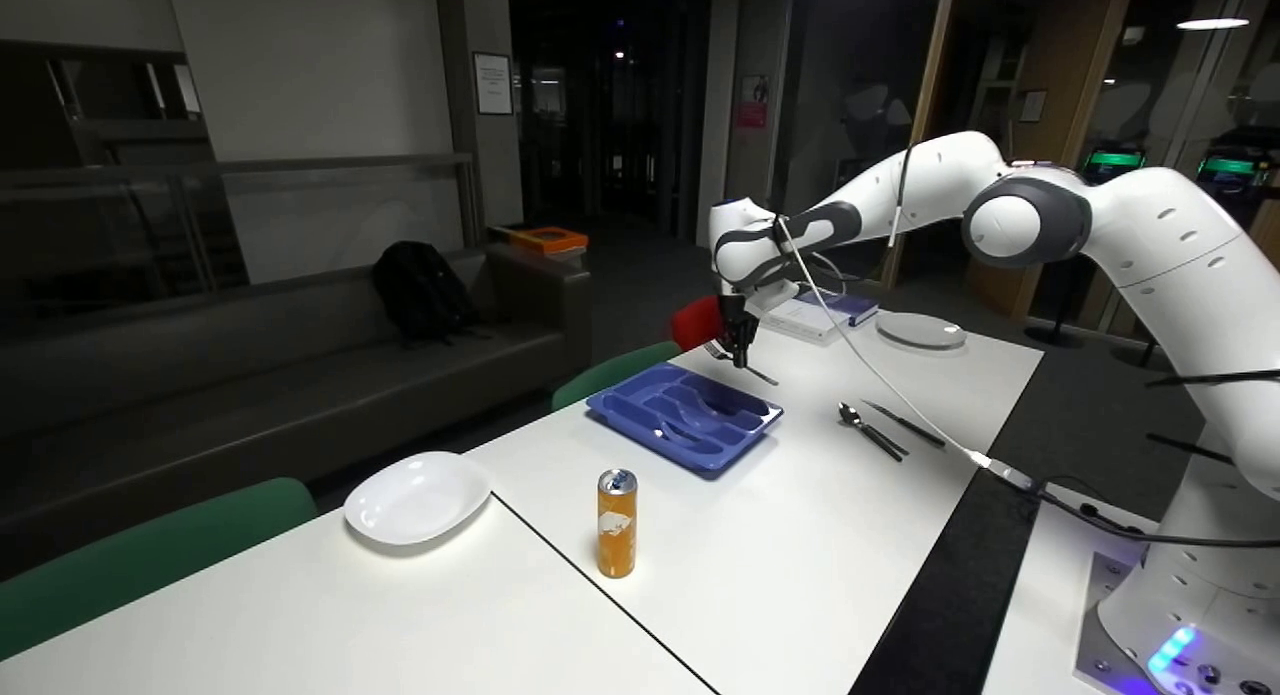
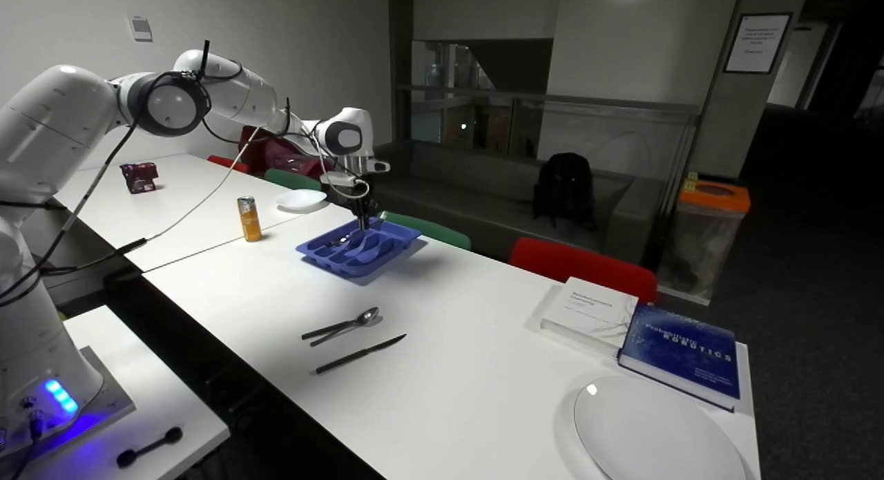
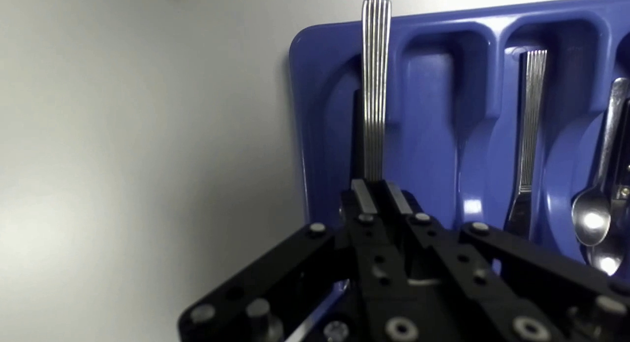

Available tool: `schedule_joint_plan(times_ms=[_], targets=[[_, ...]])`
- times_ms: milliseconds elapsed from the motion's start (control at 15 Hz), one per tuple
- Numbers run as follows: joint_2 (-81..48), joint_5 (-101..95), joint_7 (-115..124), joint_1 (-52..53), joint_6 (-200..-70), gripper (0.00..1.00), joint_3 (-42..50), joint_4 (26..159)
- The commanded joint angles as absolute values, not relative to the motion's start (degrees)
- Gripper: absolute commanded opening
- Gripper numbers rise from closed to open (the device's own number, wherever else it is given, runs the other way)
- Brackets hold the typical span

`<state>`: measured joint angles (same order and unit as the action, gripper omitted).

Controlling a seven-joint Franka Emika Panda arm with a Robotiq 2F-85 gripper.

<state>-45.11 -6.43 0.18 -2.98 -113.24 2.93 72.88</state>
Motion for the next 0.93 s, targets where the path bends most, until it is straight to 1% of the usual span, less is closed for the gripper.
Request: schedule_joint_plan(times_ms=[0,533,667,733,800,867], targets=[[-48.4,-4.0,-3.0,-4.9,-108.2,0.02,2.2,67.2],[-52.7,-4.1,-3.8,-4.9,-103.1,0.02,2.3,61.7],[-52.8,-3.8,-4.1,-5.0,-102.6,0.02,1.9,61.7],[-52.0,-4.7,-2.3,-4.3,-105.0,0.02,2.7,64.2],[-52.2,-4.7,-2.2,-4.2,-105.0,0.09,2.7,64.2],[-52.3,-4.7,-2.2,-4.2,-105.1,0.09,2.7,64.2]])
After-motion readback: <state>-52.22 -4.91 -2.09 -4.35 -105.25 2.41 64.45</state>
